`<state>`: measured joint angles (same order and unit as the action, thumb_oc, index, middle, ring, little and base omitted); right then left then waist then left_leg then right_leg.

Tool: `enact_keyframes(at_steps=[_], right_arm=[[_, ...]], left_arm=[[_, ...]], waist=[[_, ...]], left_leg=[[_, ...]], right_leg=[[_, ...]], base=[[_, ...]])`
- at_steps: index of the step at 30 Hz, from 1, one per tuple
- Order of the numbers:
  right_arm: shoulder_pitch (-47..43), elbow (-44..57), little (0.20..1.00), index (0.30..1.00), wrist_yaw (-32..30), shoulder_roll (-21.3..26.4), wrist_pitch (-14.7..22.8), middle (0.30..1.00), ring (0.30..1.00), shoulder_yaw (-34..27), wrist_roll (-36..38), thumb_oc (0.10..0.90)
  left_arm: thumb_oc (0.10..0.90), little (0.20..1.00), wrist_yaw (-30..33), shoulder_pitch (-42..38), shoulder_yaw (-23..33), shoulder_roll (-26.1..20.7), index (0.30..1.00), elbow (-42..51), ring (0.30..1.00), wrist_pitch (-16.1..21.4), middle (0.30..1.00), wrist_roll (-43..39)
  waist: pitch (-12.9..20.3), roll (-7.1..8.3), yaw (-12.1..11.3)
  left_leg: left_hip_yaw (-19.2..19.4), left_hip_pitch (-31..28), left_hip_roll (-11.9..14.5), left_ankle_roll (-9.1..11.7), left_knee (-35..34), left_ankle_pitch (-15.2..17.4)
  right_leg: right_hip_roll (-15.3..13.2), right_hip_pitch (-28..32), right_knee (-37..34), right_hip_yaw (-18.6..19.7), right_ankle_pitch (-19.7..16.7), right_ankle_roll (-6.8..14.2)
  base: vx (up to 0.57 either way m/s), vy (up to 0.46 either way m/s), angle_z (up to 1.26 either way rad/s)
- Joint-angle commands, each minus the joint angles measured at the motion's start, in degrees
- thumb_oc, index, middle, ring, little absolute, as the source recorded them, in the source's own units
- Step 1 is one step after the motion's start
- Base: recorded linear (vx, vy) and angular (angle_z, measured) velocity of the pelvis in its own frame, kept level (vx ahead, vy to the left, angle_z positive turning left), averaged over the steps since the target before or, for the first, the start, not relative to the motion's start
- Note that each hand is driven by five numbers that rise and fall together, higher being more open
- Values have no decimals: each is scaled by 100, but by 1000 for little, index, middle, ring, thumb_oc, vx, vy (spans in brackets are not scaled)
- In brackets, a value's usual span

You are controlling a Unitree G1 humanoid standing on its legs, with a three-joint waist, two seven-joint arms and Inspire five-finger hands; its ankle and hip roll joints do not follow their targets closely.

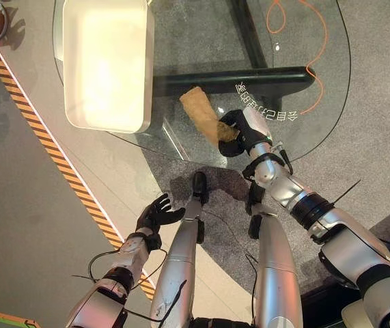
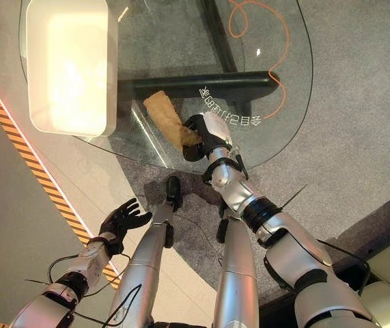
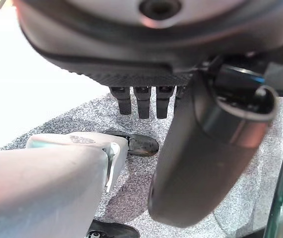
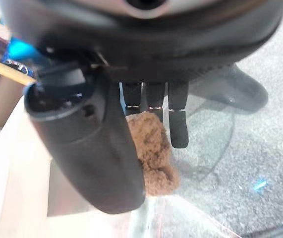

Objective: Wipe the table with a cloth and put it in the basket.

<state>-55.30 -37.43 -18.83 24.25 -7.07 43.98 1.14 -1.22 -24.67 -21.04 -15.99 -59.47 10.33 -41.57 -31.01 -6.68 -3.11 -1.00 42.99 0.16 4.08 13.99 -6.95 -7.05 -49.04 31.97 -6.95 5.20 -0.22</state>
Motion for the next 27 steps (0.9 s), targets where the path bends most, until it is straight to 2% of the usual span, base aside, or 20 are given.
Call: enact_keyframes(at_steps=[1, 3, 6, 10, 12, 14, 20, 21, 25, 27], right_arm=[[35, 394, 200, 300, 115, -344, 304, 300, 300, 373, -219, 100], [1, 369, 200, 300, 71, -321, 320, 300, 300, 365, -158, 100], [-38, 324, 200, 300, -55, -309, 355, 300, 300, 300, -102, 100], [-163, 150, 200, 300, -597, -343, 509, 300, 300, 41, 262, 100], [-215, 62, 200, 300, -695, -360, 563, 300, 300, -59, 384, 100], [-315, -64, 200, 300, -832, -360, 660, 300, 300, -225, 563, 100], [-470, -16, 200, 300, -1204, -269, 800, 300, 300, -544, 1100, 100], [-460, 122, 200, 300, -1326, -257, 800, 300, 300, -649, 1174, 100], [-377, 400, 200, 300, -1599, -232, 881, 300, 300, -850, 1199, 100], [-299, 608, 200, 300, -1733, -183, 970, 300, 300, -965, 1138, 100]], left_arm=[[800, 900, 181, 118, 180, 107, 900, -143, 900, 163, 900, -24], [800, 900, 243, 122, 205, 110, 900, -122, 900, 231, 900, -125], [800, 900, 621, 134, 350, 127, 900, -78, 900, 531, 900, -636], [800, 900, 1457, 75, 965, 82, 900, 45, 900, 947, 900, -1430], [800, 900, 1644, 64, 1153, 63, 900, 146, 900, 1049, 900, -1564], [800, 900, 2054, 21, 1357, 15, 900, 297, 900, 1369, 900, -1651], [800, 900, 2936, -201, 1785, -266, 900, 851, 900, 1860, 900, -1484], [800, 900, 3201, -297, 1897, -380, 900, 956, 900, 2041, 900, -1393], [800, 900, 3722, -518, 2126, -573, 900, 1163, 900, 2203, 900, -1185], [800, 900, 3996, -552, 2269, -644, 900, 1302, 900, 2432, 900, -1040]], waist=[[122, -99, -59], [122, -110, -63], [122, -128, -74], [122, -138, -135], [122, -143, -164], [122, -140, -209], [122, -106, -296], [122, -87, -294], [122, -35, -276], [122, -5, -256]], left_leg=[[443, -45, -339, -198, 469, 511], [441, -45, -343, -202, 475, 516], [437, -67, -352, -206, 468, 515], [393, -109, -367, -204, 497, 533], [370, -120, -371, -205, 506, 543], [344, -139, -364, -204, 517, 549], [268, -138, -354, -205, 518, 527], [245, -138, -348, -203, 523, 524], [198, -151, -340, -210, 499, 516], [181, -187, -339, -210, 470, 519]], right_leg=[[246, 201, -603, -260, -110, 29], [244, 191, -591, -254, -108, 28], [243, 198, -578, -250, -100, 24], [222, 230, -507, -247, -43, 18], [221, 238, -476, -247, -20, 13], [206, 257, -437, -263, -5, 15], [200, 274, -383, -299, 1, 9], [203, 288, -378, -295, 7, 10], [229, 316, -378, -268, 16, 15], [243, 371, -420, -258, 26, 13]], base=[[0, 0, 0], [0, 0, 0], [0, 0, 0], [0, 0, 0], [0, 0, 0], [1, -20, 0], [-13, -49, 3], [0, 0, 0], [-18, -42, 1], [0, 0, 0]])
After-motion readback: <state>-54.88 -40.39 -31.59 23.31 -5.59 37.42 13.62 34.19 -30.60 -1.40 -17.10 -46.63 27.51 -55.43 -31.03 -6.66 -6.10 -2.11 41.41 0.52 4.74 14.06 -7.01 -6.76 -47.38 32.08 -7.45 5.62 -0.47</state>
